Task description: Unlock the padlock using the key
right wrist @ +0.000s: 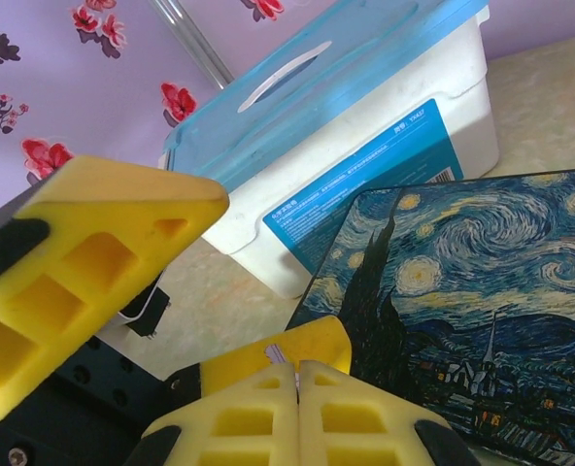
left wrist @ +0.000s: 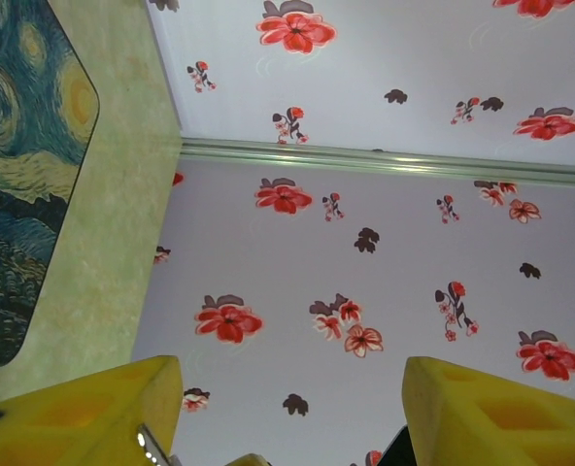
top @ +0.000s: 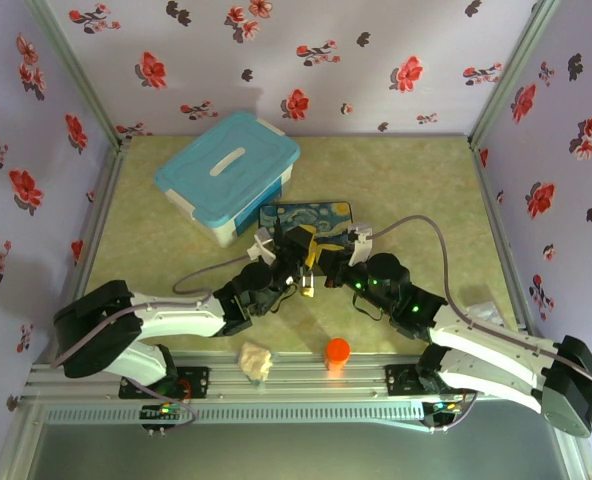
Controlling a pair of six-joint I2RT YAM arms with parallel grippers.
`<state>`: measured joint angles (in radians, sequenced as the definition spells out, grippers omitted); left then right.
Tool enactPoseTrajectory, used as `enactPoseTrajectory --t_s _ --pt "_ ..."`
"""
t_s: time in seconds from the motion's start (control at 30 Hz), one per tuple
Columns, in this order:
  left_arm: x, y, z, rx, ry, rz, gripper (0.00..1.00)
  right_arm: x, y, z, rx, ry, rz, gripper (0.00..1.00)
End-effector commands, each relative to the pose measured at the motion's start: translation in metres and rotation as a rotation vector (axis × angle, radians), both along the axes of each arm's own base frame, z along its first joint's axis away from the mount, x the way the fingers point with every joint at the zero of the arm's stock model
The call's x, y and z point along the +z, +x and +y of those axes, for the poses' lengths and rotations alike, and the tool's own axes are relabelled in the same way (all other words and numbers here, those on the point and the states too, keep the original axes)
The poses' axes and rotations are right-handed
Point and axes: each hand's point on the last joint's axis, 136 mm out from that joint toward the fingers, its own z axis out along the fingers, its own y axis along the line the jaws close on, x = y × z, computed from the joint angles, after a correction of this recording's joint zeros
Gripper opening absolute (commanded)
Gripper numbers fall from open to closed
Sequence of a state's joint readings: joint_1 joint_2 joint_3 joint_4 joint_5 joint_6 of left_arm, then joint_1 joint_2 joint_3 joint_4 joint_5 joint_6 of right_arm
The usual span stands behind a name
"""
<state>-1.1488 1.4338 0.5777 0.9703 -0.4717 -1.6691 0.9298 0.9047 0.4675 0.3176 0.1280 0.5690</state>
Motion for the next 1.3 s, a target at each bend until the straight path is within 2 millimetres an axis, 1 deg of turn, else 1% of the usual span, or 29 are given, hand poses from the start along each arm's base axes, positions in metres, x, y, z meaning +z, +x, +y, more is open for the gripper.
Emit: enactPoseTrajectory --t_s 0.0,0.03,0.23,0.33,0.43,0.5,0.57,0.6,0.73,0.77,0.83,0.9,0.97,1.03,1.1,1.2,1.27 --pt "-0.002 0.004 0.007 0.033 0.049 -0.021 0.56 0.0 -0.002 -0.003 -0.007 0.002 -0.002 0.0" --pt "-0.003 0.004 0.007 0.03 0.056 -0.023 0.54 -0.001 -0.002 -0.003 -0.009 0.001 -0.002 0.0" --pt "-0.009 0.006 0.007 0.04 0.1 -0.031 0.49 -0.003 -0.004 -0.004 -0.006 -0.004 0.001 0.0" --pt "-0.018 0.009 0.007 0.048 0.129 -0.023 0.4 -0.005 -0.004 -0.007 -0.013 -0.01 0.001 0.0" --pt "-0.023 0.01 0.002 0.04 0.129 -0.018 0.31 -0.006 -0.005 -0.009 -0.016 -0.011 0.006 0.0" --pt "-0.026 0.01 -0.001 0.031 0.129 -0.015 0.15 -0.006 -0.006 -0.01 -0.015 -0.007 0.007 0.0" --pt "-0.027 0.011 -0.002 0.031 0.133 -0.015 0.04 -0.007 -0.006 -0.011 -0.021 -0.009 0.007 0.0" --pt "-0.027 0.011 -0.003 0.028 0.136 -0.017 0.0 -0.007 -0.006 -0.012 -0.022 -0.01 0.006 0.0" --pt "-0.028 0.013 -0.001 0.031 0.146 -0.023 0.0 -0.009 -0.006 -0.014 -0.026 -0.017 0.006 0.0" --pt "-0.027 0.013 0.0 0.033 0.155 -0.033 0.0 -0.009 -0.006 -0.015 -0.03 -0.018 0.009 0.15" --pt "-0.023 0.012 0.002 0.034 0.182 -0.061 0.0 -0.01 -0.005 -0.021 -0.062 -0.023 0.022 0.54" --pt "-0.013 0.012 0.005 0.028 0.228 -0.131 0.0 -0.001 -0.005 -0.027 -0.063 -0.007 0.008 0.74" --pt "0.003 0.011 0.007 0.004 0.296 -0.241 0.0 0.011 -0.005 -0.03 -0.027 0.032 0.007 0.88" --pt "0.013 0.01 0.009 -0.044 0.375 -0.334 0.0 0.023 -0.005 -0.028 0.047 0.08 0.025 0.9" --pt "0.021 0.007 0.011 -0.11 0.461 -0.428 0.0 0.036 -0.004 -0.026 0.143 0.153 0.048 0.89" --pt "0.032 -0.003 0.015 -0.18 0.578 -0.559 0.0 0.058 -0.006 -0.024 0.276 0.301 0.039 0.83" --pt "0.039 -0.011 0.019 -0.208 0.65 -0.62 0.0 0.071 -0.011 -0.02 0.348 0.348 0.011 0.76"
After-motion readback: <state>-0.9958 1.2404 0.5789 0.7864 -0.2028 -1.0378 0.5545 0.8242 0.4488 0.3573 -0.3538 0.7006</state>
